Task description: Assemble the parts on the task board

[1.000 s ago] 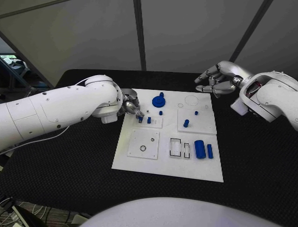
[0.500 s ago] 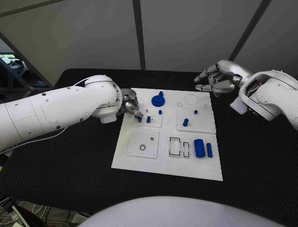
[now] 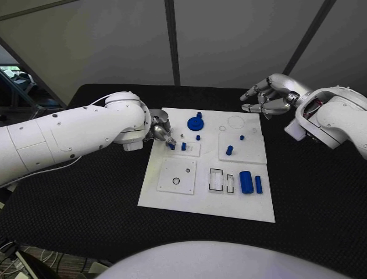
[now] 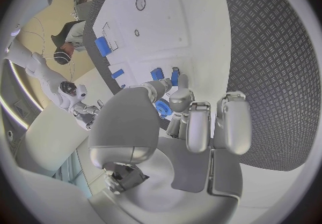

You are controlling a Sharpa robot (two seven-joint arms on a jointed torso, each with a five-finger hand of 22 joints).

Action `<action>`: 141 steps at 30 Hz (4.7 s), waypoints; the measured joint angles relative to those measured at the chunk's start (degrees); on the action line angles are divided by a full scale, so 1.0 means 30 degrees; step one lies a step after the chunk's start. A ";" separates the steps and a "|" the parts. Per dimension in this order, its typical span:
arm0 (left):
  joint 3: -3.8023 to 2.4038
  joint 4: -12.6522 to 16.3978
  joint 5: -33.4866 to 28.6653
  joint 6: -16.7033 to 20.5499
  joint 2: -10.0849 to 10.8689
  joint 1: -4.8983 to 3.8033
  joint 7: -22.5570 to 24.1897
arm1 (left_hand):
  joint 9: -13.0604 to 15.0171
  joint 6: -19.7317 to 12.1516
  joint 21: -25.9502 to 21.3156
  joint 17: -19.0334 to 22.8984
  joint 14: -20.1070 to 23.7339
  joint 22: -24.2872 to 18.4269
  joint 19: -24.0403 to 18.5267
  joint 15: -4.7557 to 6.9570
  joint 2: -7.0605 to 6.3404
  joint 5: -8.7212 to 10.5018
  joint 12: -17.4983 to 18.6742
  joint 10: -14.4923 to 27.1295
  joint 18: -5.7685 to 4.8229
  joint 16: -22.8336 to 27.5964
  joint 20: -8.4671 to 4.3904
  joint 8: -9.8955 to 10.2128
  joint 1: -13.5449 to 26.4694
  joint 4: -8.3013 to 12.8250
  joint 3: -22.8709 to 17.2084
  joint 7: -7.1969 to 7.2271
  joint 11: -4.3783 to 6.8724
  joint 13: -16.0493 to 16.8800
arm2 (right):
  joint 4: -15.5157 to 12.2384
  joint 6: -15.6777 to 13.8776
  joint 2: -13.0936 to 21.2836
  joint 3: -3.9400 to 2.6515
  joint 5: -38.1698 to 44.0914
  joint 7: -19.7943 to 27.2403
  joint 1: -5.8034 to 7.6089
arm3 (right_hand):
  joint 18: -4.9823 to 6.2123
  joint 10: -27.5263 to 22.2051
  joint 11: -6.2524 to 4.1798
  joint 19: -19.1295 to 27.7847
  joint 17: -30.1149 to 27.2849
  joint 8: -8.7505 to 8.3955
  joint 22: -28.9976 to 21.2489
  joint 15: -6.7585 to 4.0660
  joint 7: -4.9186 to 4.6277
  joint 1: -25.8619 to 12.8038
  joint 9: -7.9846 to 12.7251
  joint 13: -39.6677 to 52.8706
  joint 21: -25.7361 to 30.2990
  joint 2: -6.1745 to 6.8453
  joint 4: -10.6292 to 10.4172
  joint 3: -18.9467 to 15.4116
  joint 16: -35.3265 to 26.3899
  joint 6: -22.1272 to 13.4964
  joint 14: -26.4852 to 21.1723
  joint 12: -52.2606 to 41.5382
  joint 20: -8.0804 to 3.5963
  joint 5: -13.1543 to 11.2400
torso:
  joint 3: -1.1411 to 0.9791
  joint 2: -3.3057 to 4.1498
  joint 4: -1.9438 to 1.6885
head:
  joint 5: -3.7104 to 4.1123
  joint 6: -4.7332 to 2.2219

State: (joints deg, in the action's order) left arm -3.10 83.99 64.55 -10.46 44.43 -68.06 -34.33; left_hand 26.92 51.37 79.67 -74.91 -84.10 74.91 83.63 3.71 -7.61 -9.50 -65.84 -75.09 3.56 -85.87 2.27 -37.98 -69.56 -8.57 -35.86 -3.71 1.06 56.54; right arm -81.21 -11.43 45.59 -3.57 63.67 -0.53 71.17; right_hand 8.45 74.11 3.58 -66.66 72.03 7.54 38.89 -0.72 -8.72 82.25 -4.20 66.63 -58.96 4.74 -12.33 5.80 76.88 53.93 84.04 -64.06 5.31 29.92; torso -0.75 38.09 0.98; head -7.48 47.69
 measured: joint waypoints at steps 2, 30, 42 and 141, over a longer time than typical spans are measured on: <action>0.0000 0.0023 0.0038 -0.0049 0.0000 -0.0002 0.0000 | 0.0006 0.0000 0.0000 0.0000 0.0049 0.0000 0.0000 0.0037 0.0000 0.0002 0.0000 -0.0002 0.0001 0.0000 0.0000 -0.0005 0.0001 -0.0018 -0.0053 0.0000 -0.0005 0.0000 | 0.0003 0.0006 -0.0004 0.0000 0.0000 0.0002 -0.0001 | 0.0000 0.0000 0.0000 0.0000 0.0000 0.0000 0.0000 0.0000 0.0000 0.0000 0.0000 0.0000 0.0000 0.0000 0.0000 0.0000 0.0000 0.0000 0.0000 0.0000 0.0000 0.0000 | 0.0000 0.0002 0.0000 | -0.0002 -0.0004; -0.0012 -0.0172 0.0256 -0.0483 -0.0243 -0.0020 -0.0026 | 0.0041 -0.0029 -0.0001 0.0000 0.0079 0.0000 -0.0002 0.0060 -0.0118 -0.0016 0.0001 -0.0065 -0.0001 0.0000 0.0001 -0.0105 0.0118 0.0187 -0.0291 -0.0031 0.0004 -0.0015 | 0.0003 0.0088 -0.0024 0.0005 0.0002 0.0031 -0.0010 | 0.0001 0.0000 0.0000 0.0000 0.0000 0.0000 0.0003 0.0000 0.0000 0.0000 0.0000 0.0000 0.0000 0.0000 0.0001 -0.0001 0.0000 0.0000 0.0000 0.0000 0.0000 0.0000 | -0.0015 0.0016 0.0000 | 0.0097 0.0079; 0.0110 -0.0519 0.0279 -0.0587 -0.0532 -0.0102 -0.0029 | 0.0384 0.0247 0.0117 0.0000 0.0008 0.0000 0.0070 0.0131 -0.0356 -0.0011 -0.0095 -0.0284 0.0000 0.0000 -0.0071 -0.0628 0.1218 0.0817 -0.1187 0.0255 0.0157 0.0203 | -0.0018 0.0099 -0.0023 0.0005 0.0002 0.0036 -0.0010 | 0.0000 0.0000 0.0000 0.0000 0.0000 0.0000 0.0003 0.0000 0.0000 0.0000 0.0000 0.0000 0.0000 0.0000 0.0001 -0.0001 0.0000 -0.0001 0.0000 0.0000 0.0000 0.0000 | -0.0026 0.0016 0.0000 | 0.0159 0.0108; 0.1392 -0.2293 0.6570 0.6472 -0.3053 0.0053 0.8715 | -0.6445 -0.0807 -0.5268 0.5086 0.1141 -0.1013 -0.1997 -0.1413 -0.1688 -0.0004 1.0845 0.8493 0.2508 0.4065 0.1317 0.5390 -0.4358 -0.0805 0.4442 -0.1559 -0.1998 -1.4133 | 0.0134 -0.0108 -0.0241 0.0012 0.0011 0.0036 -0.0012 | 0.0605 -0.4089 0.0003 0.1768 -0.5060 0.0144 -0.4368 -0.0036 0.0010 -0.0127 0.0016 -0.8275 0.4056 0.0628 -0.0401 0.1821 -0.5616 -0.0010 -0.0584 0.8953 0.0001 0.0080 | -0.0027 0.0027 0.0031 | 0.0712 -0.0485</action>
State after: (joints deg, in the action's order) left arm 1.08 77.11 84.26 8.95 35.27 -67.90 -8.18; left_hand 7.58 48.95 63.87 -59.65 -80.68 71.87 77.64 -0.53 -12.67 -9.51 -33.31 -49.61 11.08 -73.68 6.22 -21.81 -82.63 -10.99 -22.53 -8.39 -4.94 14.14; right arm -80.81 -11.76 44.87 -3.54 63.70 -0.42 71.13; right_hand 10.27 61.84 3.59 -61.36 56.85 7.98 25.79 -0.82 -8.69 81.87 -4.15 41.80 -46.79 6.63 -13.53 11.26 60.03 53.90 82.29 -37.20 5.31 30.16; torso -0.83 38.17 1.07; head -5.34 46.23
